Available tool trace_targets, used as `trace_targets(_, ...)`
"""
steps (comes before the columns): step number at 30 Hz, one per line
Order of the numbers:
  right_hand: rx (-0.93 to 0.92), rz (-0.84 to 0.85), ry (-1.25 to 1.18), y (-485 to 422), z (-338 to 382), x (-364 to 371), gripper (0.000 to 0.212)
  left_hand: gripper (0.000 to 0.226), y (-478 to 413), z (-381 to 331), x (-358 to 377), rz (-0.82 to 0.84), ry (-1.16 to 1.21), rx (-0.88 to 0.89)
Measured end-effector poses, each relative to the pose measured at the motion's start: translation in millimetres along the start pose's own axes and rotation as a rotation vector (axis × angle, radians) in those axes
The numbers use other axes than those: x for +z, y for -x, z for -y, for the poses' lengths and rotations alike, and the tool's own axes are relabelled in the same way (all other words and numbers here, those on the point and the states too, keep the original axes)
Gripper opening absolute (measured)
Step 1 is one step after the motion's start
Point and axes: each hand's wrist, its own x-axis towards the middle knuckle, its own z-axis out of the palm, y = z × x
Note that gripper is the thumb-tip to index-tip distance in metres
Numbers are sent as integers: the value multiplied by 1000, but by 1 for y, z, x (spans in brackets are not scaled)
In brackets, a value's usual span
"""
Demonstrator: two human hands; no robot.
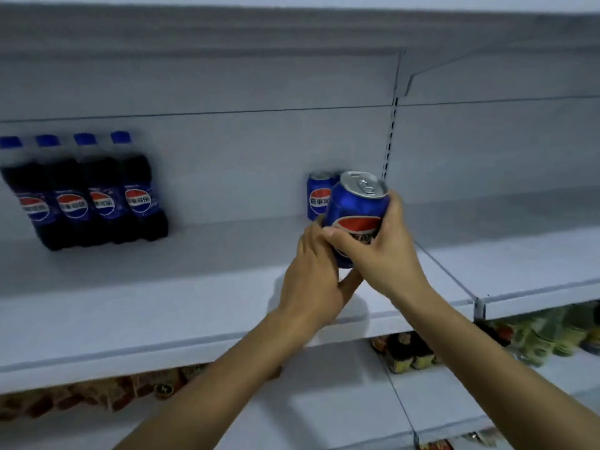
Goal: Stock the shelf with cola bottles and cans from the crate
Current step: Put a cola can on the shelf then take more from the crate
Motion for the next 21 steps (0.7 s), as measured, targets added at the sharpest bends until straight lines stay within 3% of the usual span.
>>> trace_targets(6, 91, -26, 161, -68, -46, -26, 79, 82, -66, 38, 16, 399, -192, 68)
trace_targets(8, 124, -53, 212, -88, -66, -35, 75, 80, -84, 48, 20, 445, -252, 92)
trace_targets(16, 267, -56, 339, -164, -133, -42, 80, 80, -146, 73, 40, 248, -459, 71)
trace_targets(21, 321, -41, 310, -199, -163, -39, 83, 88, -178, 85, 45, 251, -593, -20)
